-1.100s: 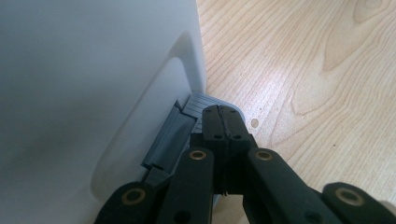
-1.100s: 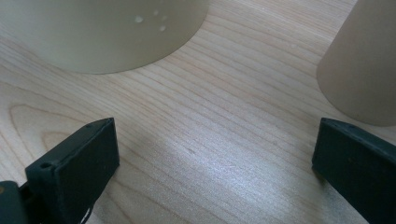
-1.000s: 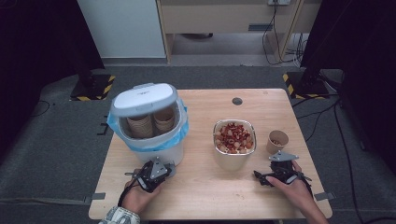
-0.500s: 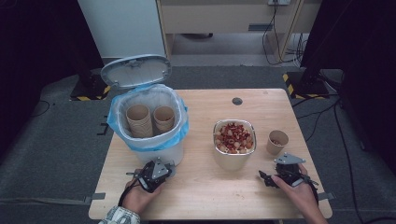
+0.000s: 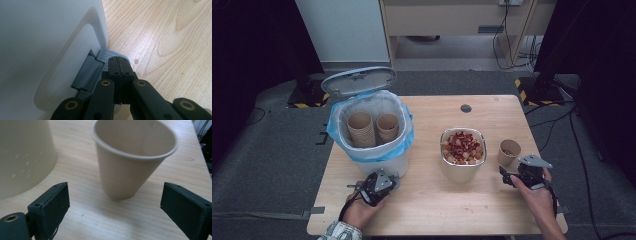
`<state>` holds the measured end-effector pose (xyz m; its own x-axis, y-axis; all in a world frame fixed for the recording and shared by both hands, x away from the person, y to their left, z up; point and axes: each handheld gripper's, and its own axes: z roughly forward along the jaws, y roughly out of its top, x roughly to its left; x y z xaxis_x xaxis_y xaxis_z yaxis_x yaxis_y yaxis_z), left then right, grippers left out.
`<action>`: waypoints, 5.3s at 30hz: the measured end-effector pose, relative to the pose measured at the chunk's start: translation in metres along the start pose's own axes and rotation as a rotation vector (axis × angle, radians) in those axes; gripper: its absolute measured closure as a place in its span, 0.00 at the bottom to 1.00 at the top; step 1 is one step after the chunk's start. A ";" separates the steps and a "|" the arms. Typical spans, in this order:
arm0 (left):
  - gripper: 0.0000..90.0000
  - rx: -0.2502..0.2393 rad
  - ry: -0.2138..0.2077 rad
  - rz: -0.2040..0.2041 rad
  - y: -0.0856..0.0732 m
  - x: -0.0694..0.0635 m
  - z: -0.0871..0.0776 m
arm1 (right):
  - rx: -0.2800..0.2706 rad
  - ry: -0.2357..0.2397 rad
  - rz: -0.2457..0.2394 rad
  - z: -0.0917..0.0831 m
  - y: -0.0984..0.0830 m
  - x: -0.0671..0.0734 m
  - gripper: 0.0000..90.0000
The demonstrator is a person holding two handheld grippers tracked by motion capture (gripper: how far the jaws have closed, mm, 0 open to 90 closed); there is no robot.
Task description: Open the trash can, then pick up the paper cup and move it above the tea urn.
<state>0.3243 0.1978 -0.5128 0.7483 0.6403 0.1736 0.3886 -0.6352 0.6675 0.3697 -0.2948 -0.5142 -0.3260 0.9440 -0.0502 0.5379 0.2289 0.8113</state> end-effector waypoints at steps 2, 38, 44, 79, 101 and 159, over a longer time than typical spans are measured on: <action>1.00 0.000 0.000 0.000 0.000 0.000 0.000 | -0.013 0.000 0.025 0.000 0.003 -0.004 0.10; 1.00 0.001 -0.001 0.004 0.000 0.000 0.000 | -0.099 0.055 0.012 0.040 0.026 -0.019 0.31; 1.00 -0.001 -0.003 0.001 0.000 0.000 0.000 | -0.146 0.068 -0.012 0.035 0.029 -0.019 0.33; 1.00 0.000 -0.007 -0.006 0.000 0.001 0.000 | -0.247 0.110 -0.181 -0.004 0.105 -0.021 0.35; 1.00 -0.003 -0.010 -0.010 0.000 0.001 0.000 | -0.269 0.083 -0.244 -0.015 0.145 -0.029 0.35; 1.00 0.000 -0.010 -0.010 0.000 0.001 0.000 | -0.336 0.131 -0.443 -0.007 0.220 0.015 0.34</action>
<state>0.3248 0.1985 -0.5126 0.7499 0.6419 0.1599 0.3956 -0.6289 0.6693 0.4782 -0.2319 -0.3323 -0.5695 0.7326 -0.3727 0.0581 0.4882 0.8708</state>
